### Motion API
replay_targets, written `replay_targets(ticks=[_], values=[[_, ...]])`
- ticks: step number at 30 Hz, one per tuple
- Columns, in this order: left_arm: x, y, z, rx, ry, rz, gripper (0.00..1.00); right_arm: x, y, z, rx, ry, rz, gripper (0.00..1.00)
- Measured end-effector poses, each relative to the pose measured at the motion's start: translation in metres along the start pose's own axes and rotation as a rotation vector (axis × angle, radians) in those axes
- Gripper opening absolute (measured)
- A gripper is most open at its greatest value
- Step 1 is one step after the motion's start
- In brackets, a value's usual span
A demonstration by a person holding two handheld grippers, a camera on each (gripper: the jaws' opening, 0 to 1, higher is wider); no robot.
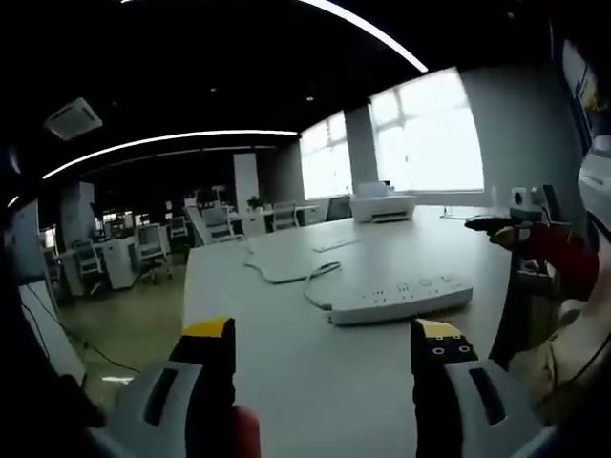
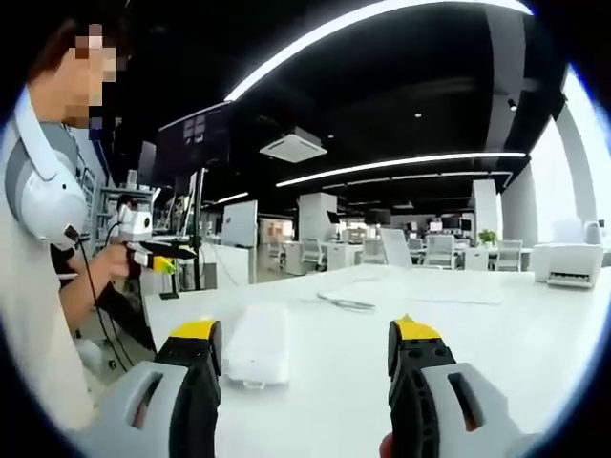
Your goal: Pick up the power strip scattered on the table, fix it on the side mounting bracket of the table, and press the switch
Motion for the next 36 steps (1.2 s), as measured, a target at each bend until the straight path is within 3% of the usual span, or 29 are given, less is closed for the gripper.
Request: replay_targets(ticks=[21,36], values=[[-0.001,-0.003,-0.001,-0.021,0.010,0.000,0.78,-0.010,0.023,-0.015,0.059,0.038,-0.025,0.67],[-0.001,-0.007,-0.003,-0.038,0.011,-0.002,0.78,-0.021,0.033,-0.023,0.062,0.075,-0.059,0.69]])
Point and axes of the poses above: the point that each gripper's makers call its tool centre point, and the gripper's own axes: z roughly backward along the fingers, y roughly to its left, x roughly out of its top, the point moved 9 cm from there along z, roughly backward along the fingers, and after that the axes turned 2 degrees about -y, right-handed, at the moved point
